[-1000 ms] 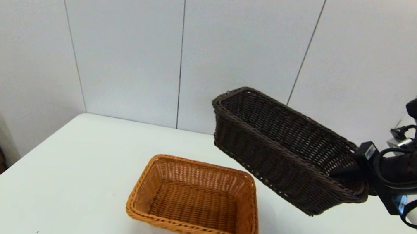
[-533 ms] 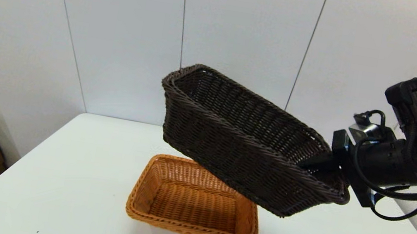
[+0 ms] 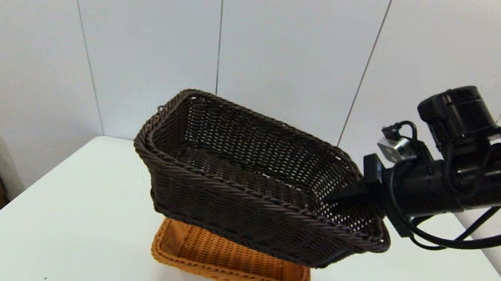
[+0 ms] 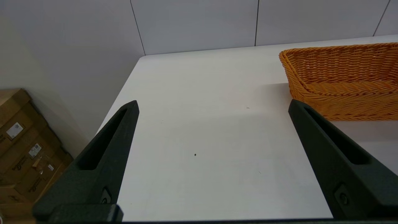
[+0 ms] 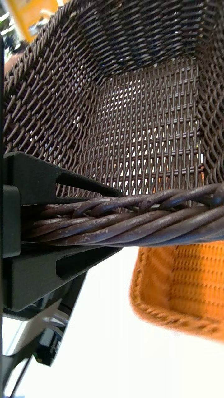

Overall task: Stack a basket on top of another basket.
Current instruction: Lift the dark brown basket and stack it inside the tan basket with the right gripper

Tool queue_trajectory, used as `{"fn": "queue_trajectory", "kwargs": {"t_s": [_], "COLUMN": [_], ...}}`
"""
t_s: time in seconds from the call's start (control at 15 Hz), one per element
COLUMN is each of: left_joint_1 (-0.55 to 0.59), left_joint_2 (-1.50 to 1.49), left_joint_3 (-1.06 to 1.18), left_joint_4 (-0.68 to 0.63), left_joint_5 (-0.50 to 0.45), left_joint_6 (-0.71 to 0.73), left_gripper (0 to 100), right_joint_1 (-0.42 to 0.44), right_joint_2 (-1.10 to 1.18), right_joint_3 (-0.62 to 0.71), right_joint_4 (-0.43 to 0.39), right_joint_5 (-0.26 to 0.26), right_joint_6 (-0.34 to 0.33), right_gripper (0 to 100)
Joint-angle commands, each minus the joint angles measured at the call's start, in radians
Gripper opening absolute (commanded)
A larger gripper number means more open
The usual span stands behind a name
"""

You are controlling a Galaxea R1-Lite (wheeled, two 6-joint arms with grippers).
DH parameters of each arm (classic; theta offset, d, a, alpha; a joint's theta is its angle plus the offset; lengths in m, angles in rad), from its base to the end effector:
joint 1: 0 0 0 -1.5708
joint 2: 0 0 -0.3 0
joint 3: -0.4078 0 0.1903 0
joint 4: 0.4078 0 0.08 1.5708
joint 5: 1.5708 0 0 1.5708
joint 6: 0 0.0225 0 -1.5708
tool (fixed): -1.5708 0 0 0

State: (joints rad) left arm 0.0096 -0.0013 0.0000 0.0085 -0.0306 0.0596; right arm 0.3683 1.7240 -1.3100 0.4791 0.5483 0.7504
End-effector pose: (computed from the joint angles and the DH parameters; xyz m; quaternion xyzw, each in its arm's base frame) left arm -0.0229 -0.0009 0.0746 0.0297 0.0033 -0.0106 0.9995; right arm 0.2741 0.1183 0.2180 0.3325 0.5464 0.2137 0.7384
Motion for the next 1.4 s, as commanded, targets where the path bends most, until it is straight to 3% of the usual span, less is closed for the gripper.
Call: {"fn": "queue_trajectory", "kwargs": {"t_s": [0.07, 0.2, 0.4, 0.67, 1.4], "left_joint_1": [0.001, 0.001, 0.001, 0.001, 0.001], "left_joint_2": [0.0, 0.0, 0.0, 0.0, 0.0], "left_joint_3": [0.002, 0.002, 0.002, 0.002, 0.002], "left_joint_4": [-0.001, -0.001, -0.001, 0.001, -0.001], "left_joint_5": [0.0, 0.0, 0.0, 0.0, 0.0], "left_joint_6": [0.0, 0.0, 0.0, 0.0, 0.0], "left_gripper": [100, 100, 100, 100, 100], "right_joint_1": [0.017, 0.018, 0.02, 0.047, 0.067], "right_joint_2": [0.075, 0.089, 0.12, 0.14, 0.223], "right_joint_3": [-0.043, -0.048, -0.064, -0.104, -0.156], "right_joint_4": [-0.002, -0.005, -0.005, 0.001, 0.007], "right_joint_5": [-0.004, -0.024, -0.093, -0.16, -0.202], "right_joint_6": [-0.04, -0.071, -0.149, -0.181, -0.177], "right_gripper": [0, 0, 0, 0, 0]}}
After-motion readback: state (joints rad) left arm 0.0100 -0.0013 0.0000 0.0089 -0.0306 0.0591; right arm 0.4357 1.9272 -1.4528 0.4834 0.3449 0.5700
